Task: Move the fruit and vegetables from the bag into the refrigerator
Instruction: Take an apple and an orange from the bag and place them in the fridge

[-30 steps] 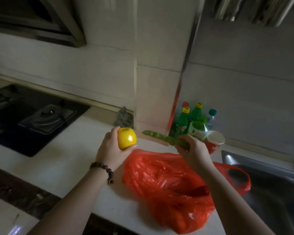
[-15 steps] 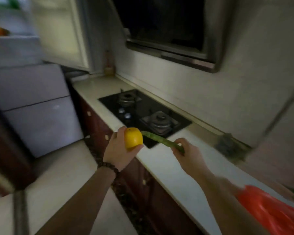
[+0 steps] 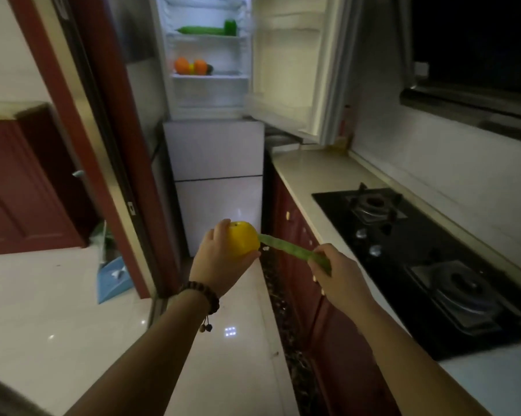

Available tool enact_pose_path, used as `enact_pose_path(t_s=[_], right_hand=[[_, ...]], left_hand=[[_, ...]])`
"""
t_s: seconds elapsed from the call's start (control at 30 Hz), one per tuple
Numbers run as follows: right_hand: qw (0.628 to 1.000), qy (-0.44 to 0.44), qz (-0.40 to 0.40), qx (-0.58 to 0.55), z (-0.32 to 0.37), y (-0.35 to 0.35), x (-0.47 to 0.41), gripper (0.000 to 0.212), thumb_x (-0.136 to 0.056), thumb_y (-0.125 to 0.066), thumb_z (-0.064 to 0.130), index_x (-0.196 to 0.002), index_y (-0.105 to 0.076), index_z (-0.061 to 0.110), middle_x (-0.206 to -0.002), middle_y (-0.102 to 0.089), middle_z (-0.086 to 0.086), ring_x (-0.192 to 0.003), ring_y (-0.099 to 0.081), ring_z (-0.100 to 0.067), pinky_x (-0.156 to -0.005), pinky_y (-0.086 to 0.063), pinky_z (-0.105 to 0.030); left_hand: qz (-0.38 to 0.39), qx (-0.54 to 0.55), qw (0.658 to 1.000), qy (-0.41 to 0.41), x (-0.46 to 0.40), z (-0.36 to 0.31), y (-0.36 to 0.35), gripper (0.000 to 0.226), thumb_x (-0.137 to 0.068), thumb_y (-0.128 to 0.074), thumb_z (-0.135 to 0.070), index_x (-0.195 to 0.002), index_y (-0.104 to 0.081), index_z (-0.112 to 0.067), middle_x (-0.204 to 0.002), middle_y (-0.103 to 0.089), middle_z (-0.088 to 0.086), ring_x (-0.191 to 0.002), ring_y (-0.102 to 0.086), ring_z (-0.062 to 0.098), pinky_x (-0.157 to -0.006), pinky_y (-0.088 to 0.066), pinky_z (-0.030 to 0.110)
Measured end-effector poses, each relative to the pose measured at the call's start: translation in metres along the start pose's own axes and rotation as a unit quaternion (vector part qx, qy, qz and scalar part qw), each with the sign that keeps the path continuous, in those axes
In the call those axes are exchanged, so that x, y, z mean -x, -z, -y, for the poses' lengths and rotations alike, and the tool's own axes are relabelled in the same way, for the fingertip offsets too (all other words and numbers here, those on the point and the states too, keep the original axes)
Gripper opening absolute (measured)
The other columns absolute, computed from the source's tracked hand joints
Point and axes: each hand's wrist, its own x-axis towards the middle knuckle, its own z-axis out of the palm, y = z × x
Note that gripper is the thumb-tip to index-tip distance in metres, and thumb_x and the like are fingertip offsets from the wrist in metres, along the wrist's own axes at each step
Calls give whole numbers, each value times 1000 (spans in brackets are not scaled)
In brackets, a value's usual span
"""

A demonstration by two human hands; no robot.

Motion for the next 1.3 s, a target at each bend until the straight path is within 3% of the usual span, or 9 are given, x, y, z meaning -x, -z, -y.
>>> enact_pose_path(t_s=[0.07,0.23,0.43,0.73,0.83,0.97,1.2,1.3], right_hand=[[1000,22,-4,1,2,-16,-47,9,-92,-54,30,-100,-53,27,-72,-61,4,-58,-60,-12,-50,-50,-31],[999,42,-7,7,7,-40,-181,15,-91,-55,31,-104,-55,24,-77,-61,5,-66,-59,-10,-61,-55,-37],[998,69,-10,1,27,-49,-323,9,-93,-53,29,-99,-54,23,-72,-60,-1,-59,-60,-20,-56,-54,-43],[994,111,1,18,40,-99,-494,16,-94,-50,31,-103,-56,19,-72,-54,3,-59,-51,-11,-49,-37,-24],[993,113,-15,23,46,-128,-557,15,-93,-52,29,-102,-56,18,-80,-60,-1,-65,-55,-14,-52,-42,-29],[991,129,-29,27,72,-164,-654,18,-93,-54,26,-104,-56,13,-91,-63,-8,-77,-60,-25,-67,-52,-41],[979,181,-82,35,150,-186,-832,22,-92,-55,24,-109,-58,9,-90,-64,-13,-74,-57,-26,-63,-42,-31],[976,189,-97,47,174,-187,-892,24,-93,-53,27,-112,-56,11,-85,-62,-11,-70,-55,-25,-60,-40,-31]], left_hand=[[-15,-3,1000,5,-41,15,-2,82,-70,-75,-49,-136,-33,-23,-133,-42,7,-111,-51,26,-84,-48,36],[-32,-25,999,20,-159,39,-7,82,-70,-75,-50,-135,-32,-23,-132,-42,8,-111,-52,28,-82,-47,35],[-58,-41,997,20,-289,65,-1,83,-70,-76,-48,-136,-34,-23,-132,-43,9,-113,-50,30,-89,-48,43],[-85,-35,996,2,-451,131,-1,88,-68,-77,-48,-140,-31,-27,-136,-42,4,-119,-47,25,-95,-45,39],[-110,-24,994,-5,-511,156,0,89,-67,-79,-46,-138,-31,-20,-135,-45,5,-120,-47,25,-92,-44,36],[-141,-8,990,-5,-608,191,14,83,-66,-79,-47,-131,-35,-18,-128,-49,5,-112,-51,24,-84,-46,34],[-155,-4,986,-58,-790,211,58,84,-70,-76,-47,-136,-31,-20,-132,-44,5,-114,-46,20,-93,-46,38],[-161,-3,984,-80,-852,208,67,84,-73,-75,-43,-139,-30,-18,-133,-42,4,-109,-42,12,-90,-42,32]])
